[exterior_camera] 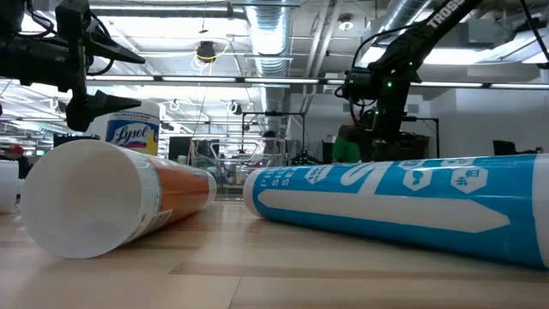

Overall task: Pick & place silicon tubes, Sealant and Lysol wipes
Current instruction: Put the right orange sealant into the orange bin

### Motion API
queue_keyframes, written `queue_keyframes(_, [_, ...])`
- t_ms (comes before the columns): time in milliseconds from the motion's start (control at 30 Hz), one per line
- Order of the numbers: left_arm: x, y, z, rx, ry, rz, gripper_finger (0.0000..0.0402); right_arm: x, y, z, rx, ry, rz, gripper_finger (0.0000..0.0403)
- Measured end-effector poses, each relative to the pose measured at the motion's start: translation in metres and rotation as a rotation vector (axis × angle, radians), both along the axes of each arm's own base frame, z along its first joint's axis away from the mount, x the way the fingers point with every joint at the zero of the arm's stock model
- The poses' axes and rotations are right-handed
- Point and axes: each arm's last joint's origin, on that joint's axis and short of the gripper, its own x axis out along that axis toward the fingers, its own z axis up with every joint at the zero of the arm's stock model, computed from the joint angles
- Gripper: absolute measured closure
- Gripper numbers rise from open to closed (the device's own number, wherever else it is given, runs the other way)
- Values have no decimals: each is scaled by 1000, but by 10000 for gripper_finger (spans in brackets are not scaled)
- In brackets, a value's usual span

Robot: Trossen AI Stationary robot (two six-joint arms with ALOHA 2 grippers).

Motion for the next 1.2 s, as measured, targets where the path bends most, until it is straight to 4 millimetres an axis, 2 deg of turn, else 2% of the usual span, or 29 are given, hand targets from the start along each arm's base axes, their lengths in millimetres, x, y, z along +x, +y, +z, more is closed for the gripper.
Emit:
queue_keyframes(133, [0,0,0,0,0,0,46,4,-3,16,-45,37,-14,163])
queue_keyframes(267, [0,0,0,0,0,0,46,11,-2,41,-79,92,20,163])
queue_keyframes(367, [0,0,0,0,0,0,46,21,9,63,-67,112,78,163])
queue_keyframes(433, [0,0,0,0,0,0,46,29,23,76,-56,130,133,163])
queue_keyframes(600, [0,0,0,0,0,0,46,46,83,96,2,224,391,163])
queue_keyframes(700, [0,0,0,0,0,0,46,47,126,99,54,308,567,163])
queue_keyframes(833, [0,0,0,0,0,0,46,49,181,101,97,333,761,163])
queue_keyframes(1067, [0,0,0,-1,-1,-1,46,52,262,102,110,231,996,163])
queue_keyframes(1200, [0,-1,0,-2,-2,-25,46,51,297,103,78,147,1114,163])
